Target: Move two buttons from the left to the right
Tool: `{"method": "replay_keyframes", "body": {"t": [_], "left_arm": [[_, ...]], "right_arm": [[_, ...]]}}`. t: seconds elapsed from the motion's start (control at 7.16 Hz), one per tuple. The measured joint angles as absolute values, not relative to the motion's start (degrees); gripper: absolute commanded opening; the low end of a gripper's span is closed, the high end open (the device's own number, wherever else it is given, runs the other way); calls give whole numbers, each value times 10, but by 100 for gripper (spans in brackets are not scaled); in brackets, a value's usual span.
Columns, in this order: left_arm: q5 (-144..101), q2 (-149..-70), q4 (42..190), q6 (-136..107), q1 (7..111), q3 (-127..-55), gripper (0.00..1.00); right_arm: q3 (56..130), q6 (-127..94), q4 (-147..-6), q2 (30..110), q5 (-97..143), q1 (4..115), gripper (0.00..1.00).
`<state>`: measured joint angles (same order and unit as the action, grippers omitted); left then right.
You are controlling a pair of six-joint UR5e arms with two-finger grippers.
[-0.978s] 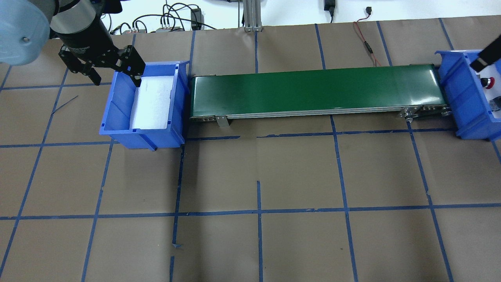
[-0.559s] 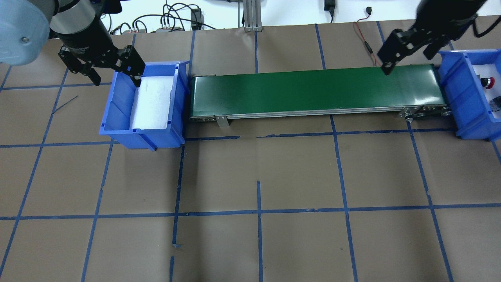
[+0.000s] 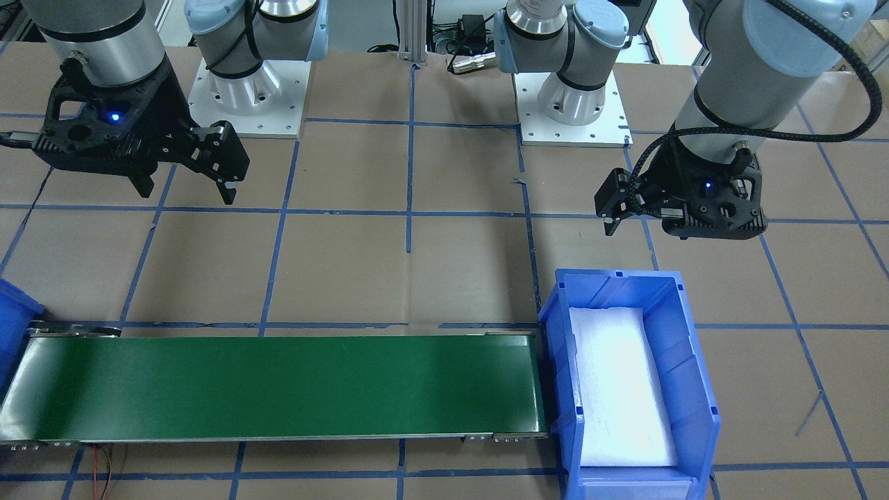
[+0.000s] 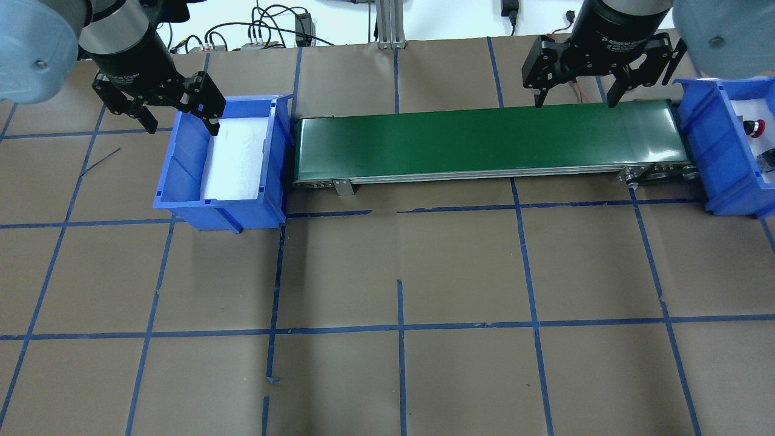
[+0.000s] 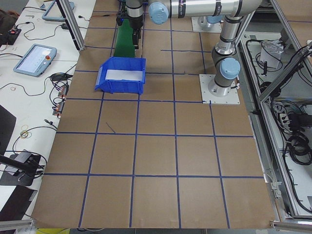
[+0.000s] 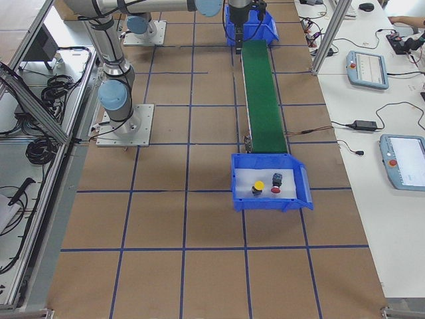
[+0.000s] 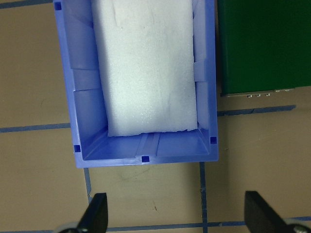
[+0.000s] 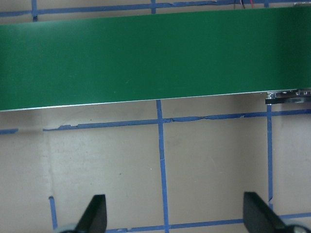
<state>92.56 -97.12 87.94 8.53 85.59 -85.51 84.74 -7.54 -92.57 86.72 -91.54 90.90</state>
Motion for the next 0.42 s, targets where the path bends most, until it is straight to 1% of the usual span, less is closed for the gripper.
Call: {"method": "replay_keyframes", "body": {"t": [0.42], "left_arm": [[925,-971,878,85,856,-855,100]], "right_arm": [[849,-108,-931,866,-913,910,100]]}}
